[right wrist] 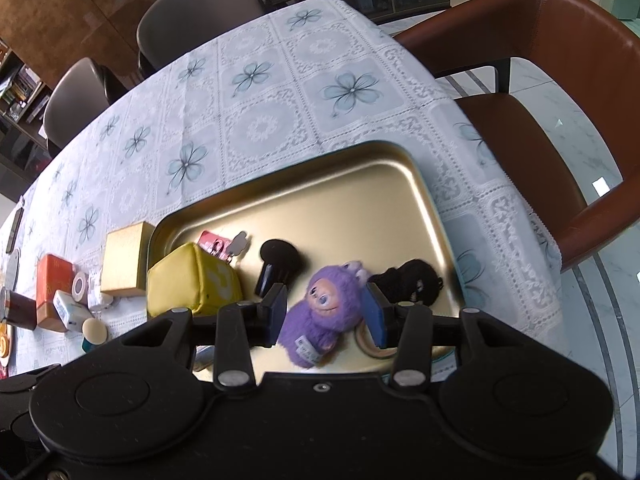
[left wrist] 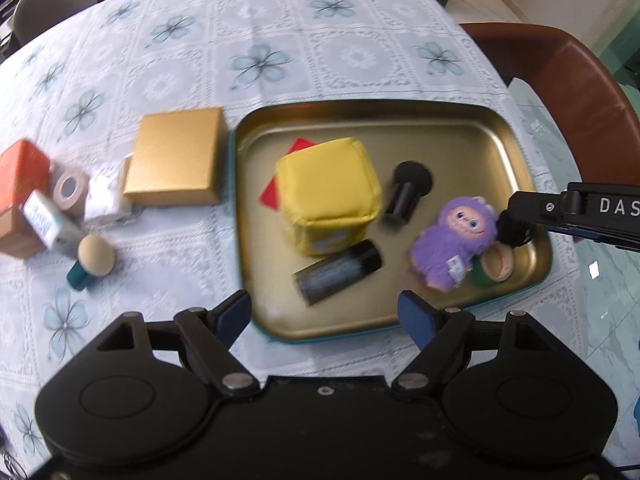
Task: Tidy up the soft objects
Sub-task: 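Move the left tool to the white tissue pack while the right tool approaches the teal-handled beige sponge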
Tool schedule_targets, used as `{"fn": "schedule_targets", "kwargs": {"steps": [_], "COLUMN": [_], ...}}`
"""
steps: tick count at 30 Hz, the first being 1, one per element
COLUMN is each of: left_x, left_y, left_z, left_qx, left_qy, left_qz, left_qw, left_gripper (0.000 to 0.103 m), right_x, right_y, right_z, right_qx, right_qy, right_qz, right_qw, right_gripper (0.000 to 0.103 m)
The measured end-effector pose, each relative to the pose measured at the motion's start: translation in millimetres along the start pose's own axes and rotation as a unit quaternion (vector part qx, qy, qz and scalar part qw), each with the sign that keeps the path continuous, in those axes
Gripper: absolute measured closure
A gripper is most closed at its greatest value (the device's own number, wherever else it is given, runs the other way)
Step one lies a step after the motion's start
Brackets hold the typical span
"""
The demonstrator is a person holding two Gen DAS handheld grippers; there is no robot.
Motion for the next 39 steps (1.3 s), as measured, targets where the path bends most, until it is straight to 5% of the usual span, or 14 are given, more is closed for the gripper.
{"fn": "schedule_targets", "kwargs": {"steps": [11,25,39], "left_x": [-37,-80,-95], "left_y": [-4,-10,-5], "left_z": [89,245,319], "left_qx": [0.032,0.096,0.084], "left_qy": [-0.035,-0.107,-0.105], "left_qz": [0.012,0.026,0.033], "left_qw": [0.9988,0.9892,0.9904], "left_gripper": [0.023,0.022,0.022], "right_x": [-22,-62,-43], "right_y": [9,53,117], "right_z": [70,217,313], "right_qx": [-0.002,0.018,0.003], "right_qy": [-0.028,-0.115,-0.157], "right_qz": [0.012,0.055,0.039], "right_qw": [1.0,0.992,0.987], "right_gripper": [0.058,0.058,0.058]}}
Point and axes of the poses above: each gripper's, at about its wrist camera, not at the fingertips, and y roughly the way its jaws point, z to its left, x to its top, the point moved 3 cm from there along y, roughly the way its jaws point, and after that the axes turned 2 degrees about y, right-handed, at the moved point
